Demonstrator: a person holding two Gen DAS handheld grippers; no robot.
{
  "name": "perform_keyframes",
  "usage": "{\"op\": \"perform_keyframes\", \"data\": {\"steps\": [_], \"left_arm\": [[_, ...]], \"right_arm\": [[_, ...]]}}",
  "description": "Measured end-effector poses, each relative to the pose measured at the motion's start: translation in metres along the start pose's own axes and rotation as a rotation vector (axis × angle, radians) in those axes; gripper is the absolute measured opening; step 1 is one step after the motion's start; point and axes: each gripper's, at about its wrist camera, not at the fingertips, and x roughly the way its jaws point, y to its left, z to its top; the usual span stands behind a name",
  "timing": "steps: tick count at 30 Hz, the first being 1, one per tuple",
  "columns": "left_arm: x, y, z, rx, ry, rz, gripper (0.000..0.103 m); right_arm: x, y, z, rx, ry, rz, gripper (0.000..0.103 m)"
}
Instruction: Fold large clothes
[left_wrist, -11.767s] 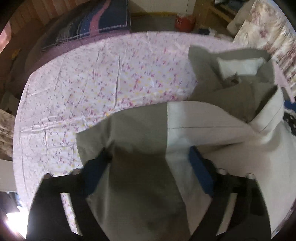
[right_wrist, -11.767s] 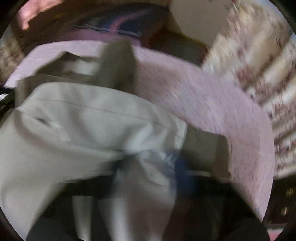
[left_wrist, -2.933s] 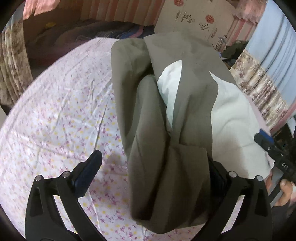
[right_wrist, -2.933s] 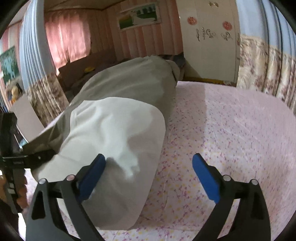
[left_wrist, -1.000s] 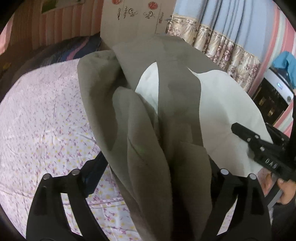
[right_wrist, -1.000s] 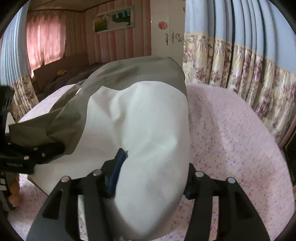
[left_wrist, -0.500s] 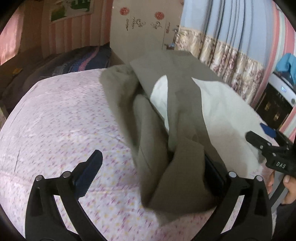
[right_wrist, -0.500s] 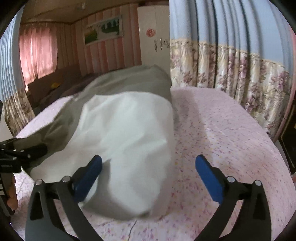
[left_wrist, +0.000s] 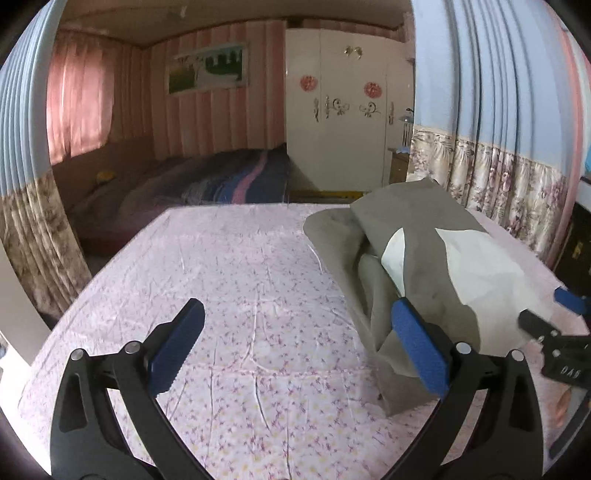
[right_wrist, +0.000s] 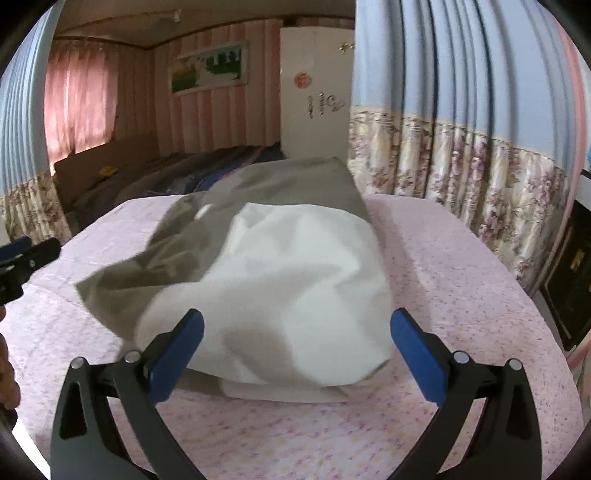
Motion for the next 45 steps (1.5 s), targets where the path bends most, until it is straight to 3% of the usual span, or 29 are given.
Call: {"op": "perform_keyframes", "data": {"steps": [2,7,12,19,29,45], "left_arm": [[0.0,0.005,0.004,-0.028,0.023,-0.014,0.1],[0.003,0.007,-0.003,-0.052,0.017,-0.001,0.1],[0.009,0.001,-0.015,-0.068,-0.07,0.051,0.1],[0.016,-0.004,-0.028,-0.021,-0.143,0.124,0.1],[0.031,-0.006,-0.039,0.008,-0.084,0.126,0.1],[0.029,-0.007,-0.04,0.016,-0.092,0.139,0.1]], "right_arm": [[-0.004,0.004,0.004,0.013,0.003,0.013,0.101],[-0.017,0.008,0.005,0.022,-0.111,-0.013,0.101],[-0.016,0.006,-0.005,0.049,-0.214,-0.042,0.101],[-0.006,0.004,-0.021,0.042,-0.205,-0.066,0.101],[-0.013,0.005,-0.023,0.04,-0.234,-0.085,0.101],[-0.012,0.007,-0.022,0.028,-0.229,-0.098,0.101]]}}
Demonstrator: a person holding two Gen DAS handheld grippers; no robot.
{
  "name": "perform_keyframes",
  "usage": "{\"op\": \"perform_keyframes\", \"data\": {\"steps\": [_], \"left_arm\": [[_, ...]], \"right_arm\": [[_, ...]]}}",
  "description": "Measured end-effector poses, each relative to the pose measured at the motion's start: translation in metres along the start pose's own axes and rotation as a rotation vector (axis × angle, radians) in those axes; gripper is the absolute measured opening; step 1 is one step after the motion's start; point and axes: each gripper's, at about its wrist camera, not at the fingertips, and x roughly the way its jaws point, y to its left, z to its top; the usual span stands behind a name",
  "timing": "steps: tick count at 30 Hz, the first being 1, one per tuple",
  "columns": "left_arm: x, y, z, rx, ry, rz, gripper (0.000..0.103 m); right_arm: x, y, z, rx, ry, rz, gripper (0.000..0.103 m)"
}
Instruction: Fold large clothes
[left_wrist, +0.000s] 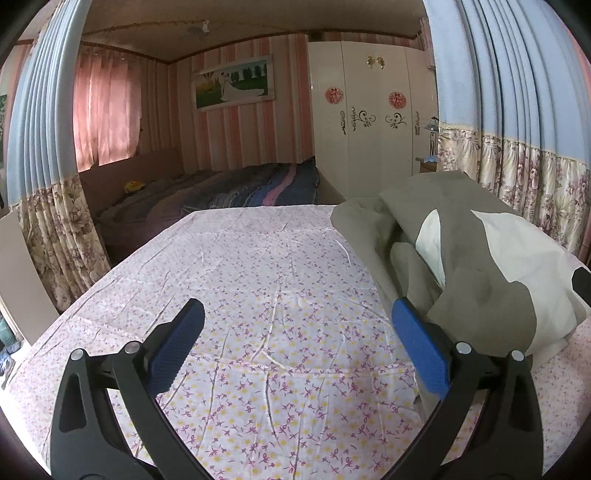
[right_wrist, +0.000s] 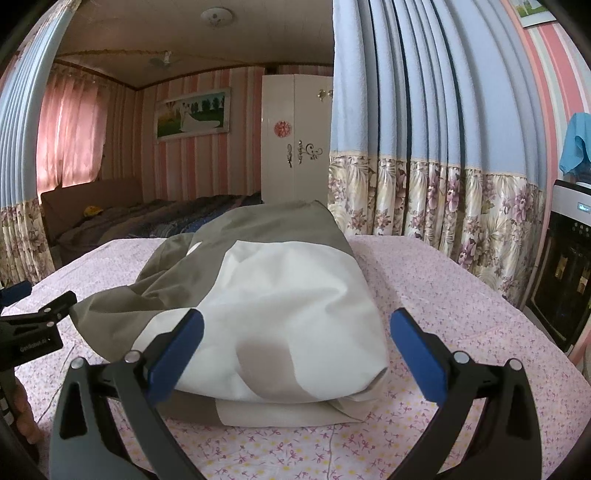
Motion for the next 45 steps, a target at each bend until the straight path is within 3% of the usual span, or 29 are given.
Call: {"op": "perform_keyframes", "data": {"steps": [45], "left_arm": [[-0.0011,-0.0039,0.0015,0.007,-0.007,-0.006,0.1]], "right_arm": [[0.0088,-0.0051,-0.0018,0.01,0.045,-0.002,0.101]]}}
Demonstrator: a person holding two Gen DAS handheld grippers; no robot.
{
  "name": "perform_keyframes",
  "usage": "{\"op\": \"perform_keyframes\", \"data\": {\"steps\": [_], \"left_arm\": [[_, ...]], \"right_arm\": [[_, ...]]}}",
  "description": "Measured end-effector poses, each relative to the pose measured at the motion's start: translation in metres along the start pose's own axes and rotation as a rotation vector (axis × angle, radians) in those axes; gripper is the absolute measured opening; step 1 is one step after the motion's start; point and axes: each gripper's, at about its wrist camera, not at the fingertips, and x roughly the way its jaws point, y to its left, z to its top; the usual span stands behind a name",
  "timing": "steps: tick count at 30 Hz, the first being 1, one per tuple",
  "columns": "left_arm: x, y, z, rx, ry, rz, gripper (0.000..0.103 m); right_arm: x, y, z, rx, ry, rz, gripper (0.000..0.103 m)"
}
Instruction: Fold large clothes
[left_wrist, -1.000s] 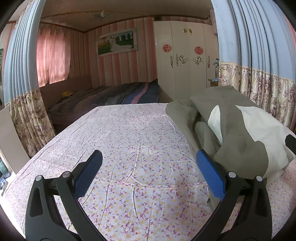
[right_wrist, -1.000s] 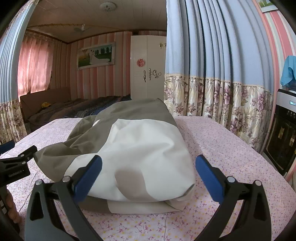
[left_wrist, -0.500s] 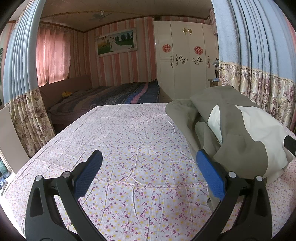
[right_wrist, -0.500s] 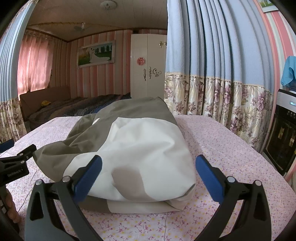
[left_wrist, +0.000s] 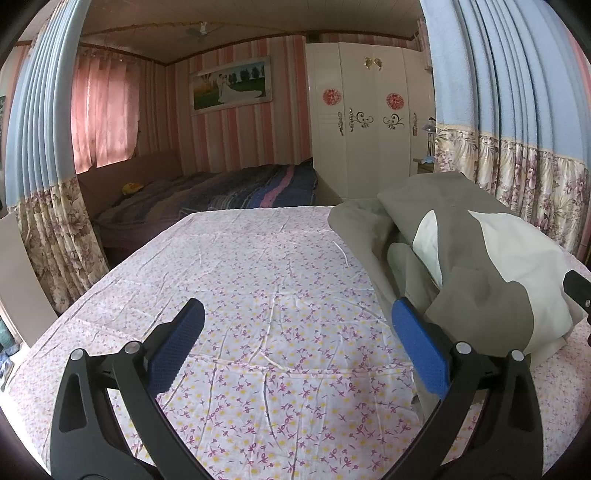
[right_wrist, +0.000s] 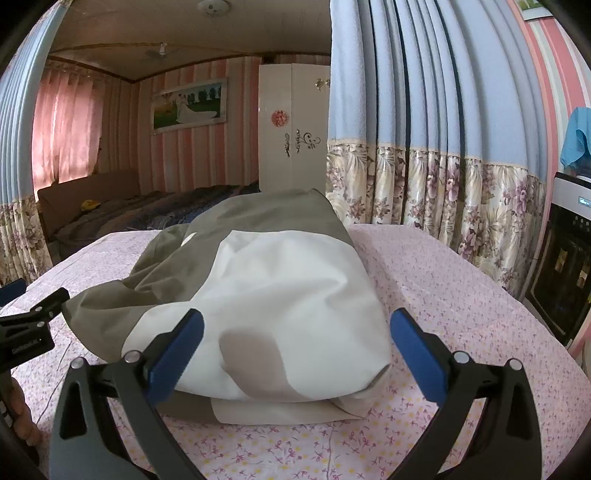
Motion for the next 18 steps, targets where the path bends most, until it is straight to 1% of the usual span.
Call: {"op": "perform_keyframes", "data": {"steps": [13,18], "left_arm": [[0.0003,0.0021,0.0,-0.001,0.01,-0.003,0.1],[0.0009,0.0034,0.0001,0.008,0.004,0.008,0.1]], "right_arm": [[0.0003,-0.0012,0.0002,-0.001,0.002,0.001,0.101],[-0.0002,-0.0017,0.0001,0.0,-0.001,0.001,0.101]]}}
